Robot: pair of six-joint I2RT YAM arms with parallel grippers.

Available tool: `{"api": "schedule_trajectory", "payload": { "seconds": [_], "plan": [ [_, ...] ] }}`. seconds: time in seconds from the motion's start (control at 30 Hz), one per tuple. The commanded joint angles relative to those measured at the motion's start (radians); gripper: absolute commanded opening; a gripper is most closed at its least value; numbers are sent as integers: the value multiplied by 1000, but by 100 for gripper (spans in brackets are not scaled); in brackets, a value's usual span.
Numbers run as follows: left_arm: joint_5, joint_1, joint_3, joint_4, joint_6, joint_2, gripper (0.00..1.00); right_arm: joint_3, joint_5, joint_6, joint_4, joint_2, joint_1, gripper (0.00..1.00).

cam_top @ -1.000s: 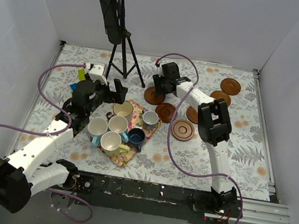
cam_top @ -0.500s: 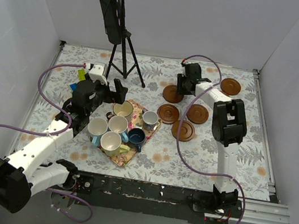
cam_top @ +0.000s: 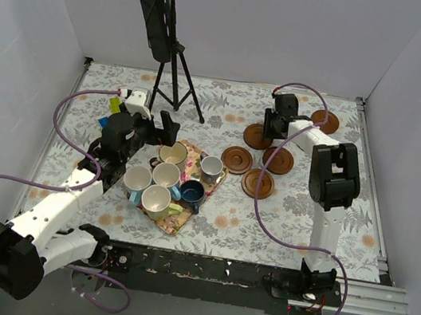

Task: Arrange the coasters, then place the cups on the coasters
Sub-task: Move the coaster to the center of the board.

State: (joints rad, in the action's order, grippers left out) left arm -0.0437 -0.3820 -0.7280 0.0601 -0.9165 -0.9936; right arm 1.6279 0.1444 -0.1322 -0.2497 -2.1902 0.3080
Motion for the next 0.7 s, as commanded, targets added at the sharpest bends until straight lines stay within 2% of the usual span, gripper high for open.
{"api": "schedule_trajectory", "payload": {
  "seconds": [0.0, 0.3, 0.67],
  "plan": [
    [5, -6, -4, 7, 4, 10, 98, -150, 21, 6, -60, 66, 5, 32],
    [2, -6, -1, 9, 4, 12, 98, -221, 34, -4, -57, 102, 42, 31],
    [-1, -6, 2, 9, 5, 19, 98, -404, 86, -66, -4, 173, 23, 30]
  ]
}}
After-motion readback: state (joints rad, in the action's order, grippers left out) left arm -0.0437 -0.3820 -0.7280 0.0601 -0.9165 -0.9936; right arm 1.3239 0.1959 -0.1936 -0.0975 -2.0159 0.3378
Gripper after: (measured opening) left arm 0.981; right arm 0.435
